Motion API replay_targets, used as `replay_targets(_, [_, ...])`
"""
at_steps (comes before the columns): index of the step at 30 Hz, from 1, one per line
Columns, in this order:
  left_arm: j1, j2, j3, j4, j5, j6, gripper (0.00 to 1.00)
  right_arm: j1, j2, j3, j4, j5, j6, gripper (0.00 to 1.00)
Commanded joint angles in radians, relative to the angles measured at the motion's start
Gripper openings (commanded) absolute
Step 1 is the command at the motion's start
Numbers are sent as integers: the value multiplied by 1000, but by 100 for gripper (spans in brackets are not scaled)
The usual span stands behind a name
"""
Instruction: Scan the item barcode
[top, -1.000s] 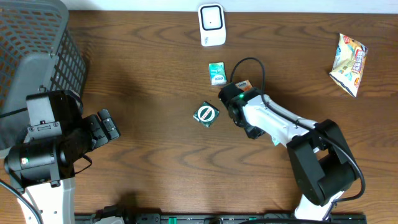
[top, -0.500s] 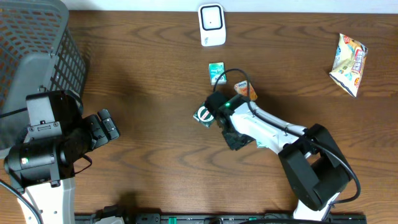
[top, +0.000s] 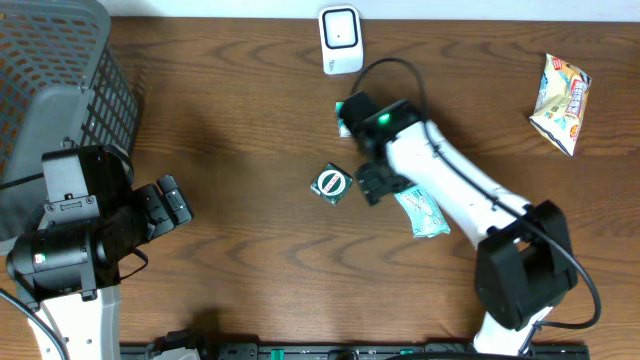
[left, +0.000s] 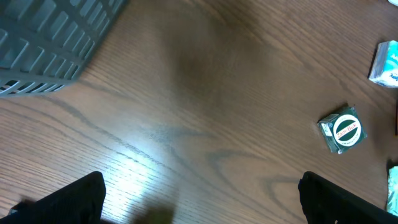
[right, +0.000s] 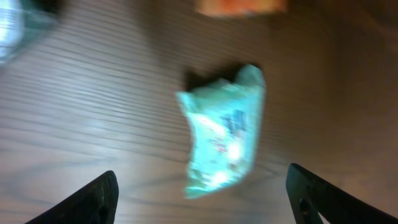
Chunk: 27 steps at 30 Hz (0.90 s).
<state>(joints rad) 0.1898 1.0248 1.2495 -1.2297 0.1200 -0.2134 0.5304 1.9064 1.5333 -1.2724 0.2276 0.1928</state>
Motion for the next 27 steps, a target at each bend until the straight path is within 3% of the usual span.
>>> replay_targets(1, [5, 0, -3, 0, -16, -10, 97, -94, -3, 8, -35, -59, -90, 80])
replay_targets(6, [5, 0, -3, 0, -16, -9, 98, -211, -3, -10, -78, -290, -195, 70])
replay_targets(17, [5, 0, -3, 0, -16, -10, 98, -254, -3, -209, 46, -290, -194, 65])
replay_targets(25, [5, 0, -3, 0, -16, -9, 97, -254, -3, -358, 258, -287, -194, 51])
replay_targets(27, [5, 0, -3, 0, -16, -10, 97, -253, -2, -372, 279, -287, -194, 43])
